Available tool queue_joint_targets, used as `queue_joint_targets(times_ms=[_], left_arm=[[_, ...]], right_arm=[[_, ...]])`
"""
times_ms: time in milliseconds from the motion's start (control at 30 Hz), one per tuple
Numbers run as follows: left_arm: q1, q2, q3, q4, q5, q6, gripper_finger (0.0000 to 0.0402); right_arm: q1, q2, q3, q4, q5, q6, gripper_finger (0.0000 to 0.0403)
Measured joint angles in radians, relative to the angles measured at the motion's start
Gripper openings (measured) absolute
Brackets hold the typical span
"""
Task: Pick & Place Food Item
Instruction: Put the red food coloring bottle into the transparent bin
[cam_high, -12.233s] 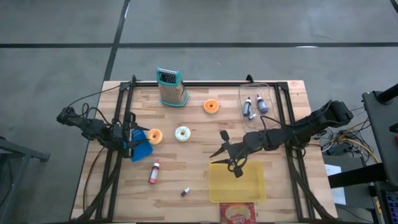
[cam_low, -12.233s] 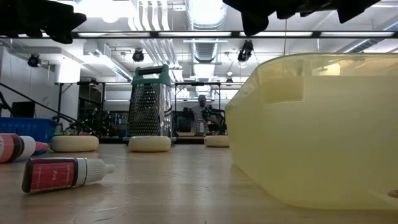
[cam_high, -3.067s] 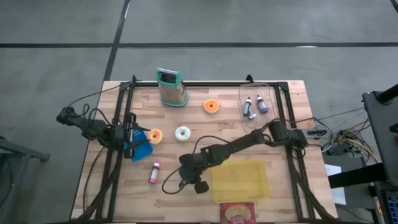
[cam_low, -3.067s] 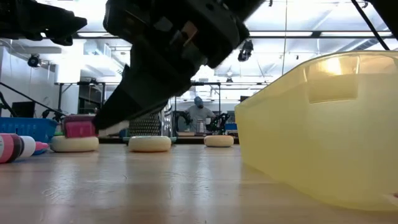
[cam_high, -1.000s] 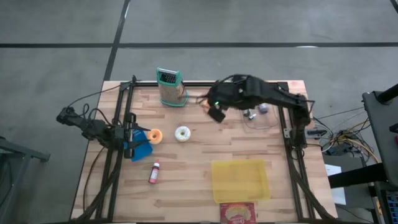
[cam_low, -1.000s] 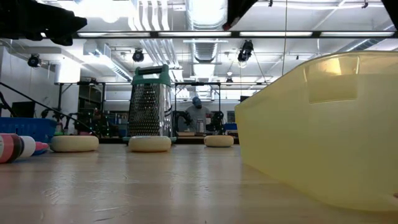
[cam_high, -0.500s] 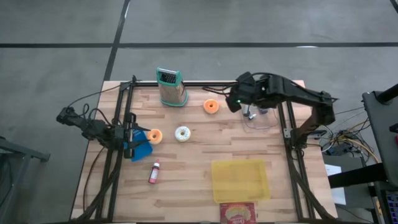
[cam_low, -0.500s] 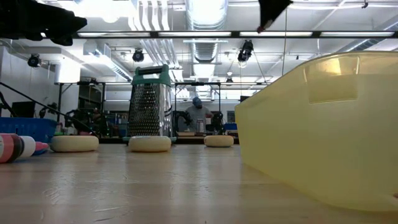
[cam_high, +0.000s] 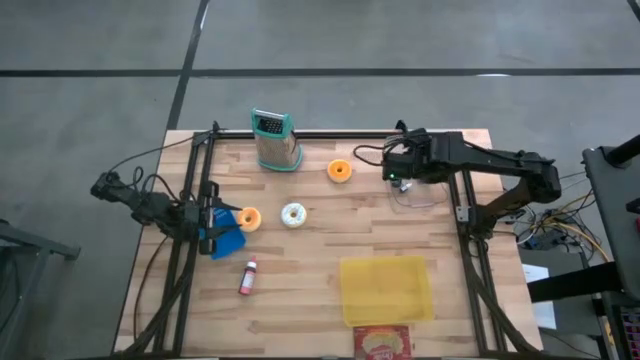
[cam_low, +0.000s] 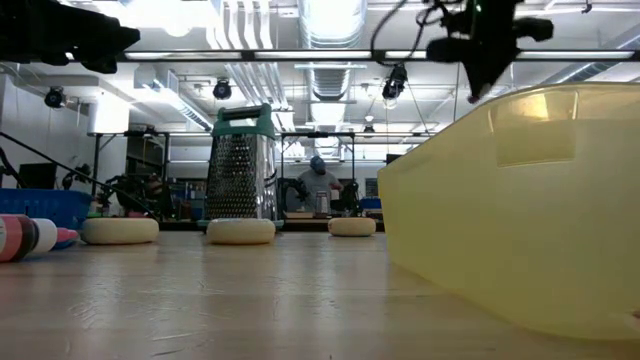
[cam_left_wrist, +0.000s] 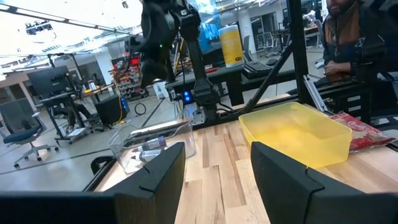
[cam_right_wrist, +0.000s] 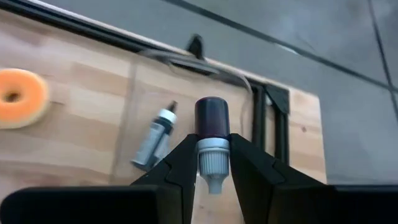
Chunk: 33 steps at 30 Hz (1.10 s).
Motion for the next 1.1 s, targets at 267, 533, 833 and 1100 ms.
queue_joint_targets(times_ms=[267, 533, 833, 1100], left_arm=[[0.0, 0.0, 0.0, 0.0, 0.0, 0.0, 0.0188], [0.0, 0.0, 0.0, 0.0, 0.0, 0.0, 0.0188], [0.0, 0.0, 0.0, 0.0, 0.0, 0.0, 0.0188], [0.0, 0.0, 0.0, 0.0, 0.0, 0.0, 0.0188]], right_arm=[[-0.044, -0.03, -0.221, 0.227, -0.006, -0.063, 0.0073], [-0.153, -0.065, -0.4, 0.515, -0.088, -0.177, 0.0086], [-0.24, -0.068, -0.568, 0.715, -0.173, -0.214, 0.0075], [-0.273, -0.067, -0.647, 0.837, -0.302, -0.173, 0.0088]])
